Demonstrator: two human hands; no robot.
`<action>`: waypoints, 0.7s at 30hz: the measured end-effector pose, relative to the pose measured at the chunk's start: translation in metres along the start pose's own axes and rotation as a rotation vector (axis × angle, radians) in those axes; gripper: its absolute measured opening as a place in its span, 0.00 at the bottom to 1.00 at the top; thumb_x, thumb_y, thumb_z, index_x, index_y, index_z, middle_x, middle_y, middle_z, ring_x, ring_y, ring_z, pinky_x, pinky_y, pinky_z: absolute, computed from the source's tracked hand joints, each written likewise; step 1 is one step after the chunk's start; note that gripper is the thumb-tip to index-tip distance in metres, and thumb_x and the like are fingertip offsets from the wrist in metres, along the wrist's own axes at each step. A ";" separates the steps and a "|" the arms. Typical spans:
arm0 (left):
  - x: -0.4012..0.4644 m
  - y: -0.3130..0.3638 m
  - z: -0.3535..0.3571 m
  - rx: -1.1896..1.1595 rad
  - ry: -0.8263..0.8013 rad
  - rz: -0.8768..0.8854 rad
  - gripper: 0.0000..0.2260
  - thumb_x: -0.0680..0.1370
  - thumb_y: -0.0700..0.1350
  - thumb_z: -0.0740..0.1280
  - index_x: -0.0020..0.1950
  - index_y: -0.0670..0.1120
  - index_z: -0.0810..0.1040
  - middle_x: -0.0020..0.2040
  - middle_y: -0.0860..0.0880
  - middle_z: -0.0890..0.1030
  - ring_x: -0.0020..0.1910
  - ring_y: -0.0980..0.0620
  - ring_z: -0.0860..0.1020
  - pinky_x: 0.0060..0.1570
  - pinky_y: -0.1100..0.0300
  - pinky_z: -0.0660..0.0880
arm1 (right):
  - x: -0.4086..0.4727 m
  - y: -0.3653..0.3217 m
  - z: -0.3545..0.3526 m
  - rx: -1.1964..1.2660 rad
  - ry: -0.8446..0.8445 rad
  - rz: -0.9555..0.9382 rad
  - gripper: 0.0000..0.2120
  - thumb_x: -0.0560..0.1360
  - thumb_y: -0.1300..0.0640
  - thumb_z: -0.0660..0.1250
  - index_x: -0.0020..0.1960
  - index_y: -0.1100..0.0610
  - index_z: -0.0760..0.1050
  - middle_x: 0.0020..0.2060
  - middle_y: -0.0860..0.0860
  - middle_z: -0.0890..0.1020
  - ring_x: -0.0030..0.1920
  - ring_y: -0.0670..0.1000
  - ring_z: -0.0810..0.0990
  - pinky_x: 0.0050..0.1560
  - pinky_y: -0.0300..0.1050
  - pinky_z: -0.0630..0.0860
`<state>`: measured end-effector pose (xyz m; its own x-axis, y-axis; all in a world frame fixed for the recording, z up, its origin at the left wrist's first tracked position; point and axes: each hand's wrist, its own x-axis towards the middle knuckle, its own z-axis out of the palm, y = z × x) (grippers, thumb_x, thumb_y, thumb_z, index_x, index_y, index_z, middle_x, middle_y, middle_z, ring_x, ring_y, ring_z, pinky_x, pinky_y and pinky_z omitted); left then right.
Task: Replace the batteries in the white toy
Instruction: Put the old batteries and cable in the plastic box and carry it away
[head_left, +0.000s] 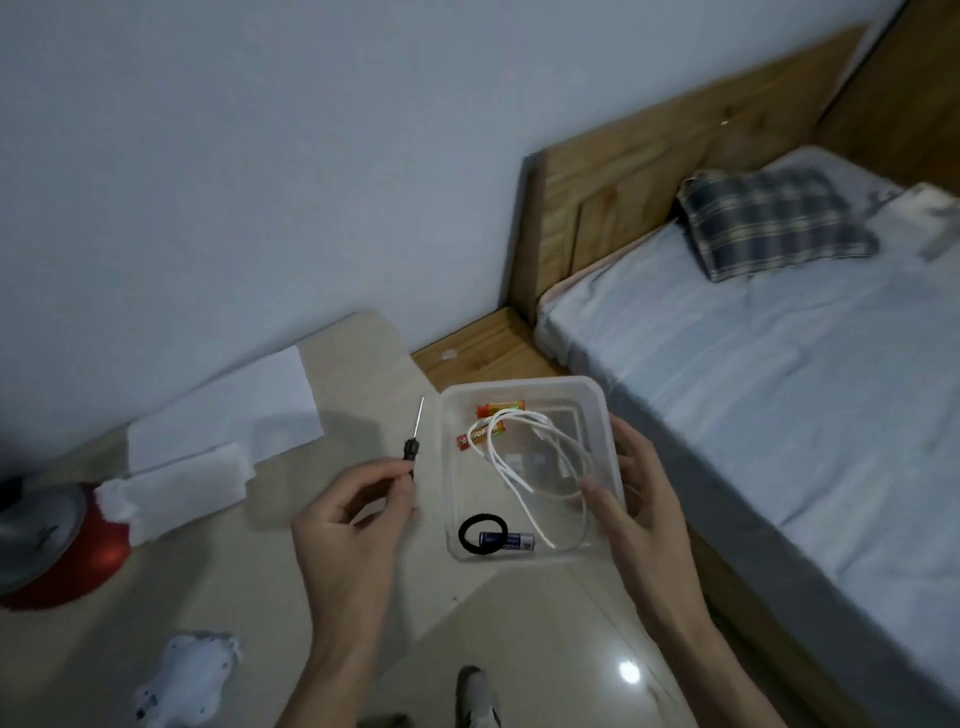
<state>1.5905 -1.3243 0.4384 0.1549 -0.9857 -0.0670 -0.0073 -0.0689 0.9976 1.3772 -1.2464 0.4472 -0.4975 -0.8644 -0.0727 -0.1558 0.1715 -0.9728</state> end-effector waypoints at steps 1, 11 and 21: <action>-0.006 0.008 0.008 -0.008 -0.044 0.007 0.15 0.75 0.27 0.72 0.43 0.48 0.87 0.40 0.49 0.87 0.38 0.55 0.83 0.39 0.61 0.83 | -0.012 -0.006 -0.013 0.003 0.044 0.005 0.25 0.81 0.57 0.70 0.72 0.36 0.71 0.60 0.41 0.84 0.59 0.47 0.84 0.59 0.62 0.82; -0.119 0.054 0.089 -0.012 -0.646 0.104 0.12 0.76 0.30 0.73 0.46 0.48 0.87 0.39 0.49 0.87 0.35 0.54 0.85 0.40 0.62 0.82 | -0.196 -0.024 -0.128 0.062 0.700 0.093 0.20 0.83 0.56 0.67 0.72 0.40 0.73 0.55 0.42 0.85 0.55 0.46 0.85 0.61 0.60 0.81; -0.363 0.066 0.167 -0.042 -1.288 0.123 0.10 0.76 0.31 0.74 0.48 0.45 0.88 0.41 0.46 0.88 0.41 0.44 0.87 0.41 0.60 0.84 | -0.426 0.008 -0.248 0.109 1.264 0.174 0.22 0.83 0.58 0.65 0.70 0.35 0.72 0.56 0.50 0.84 0.51 0.47 0.86 0.52 0.53 0.85</action>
<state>1.3691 -0.9966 0.5253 -0.9018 -0.4249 0.0791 0.0809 0.0140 0.9966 1.3760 -0.7596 0.5246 -0.9746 0.2239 0.0004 0.0330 0.1455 -0.9888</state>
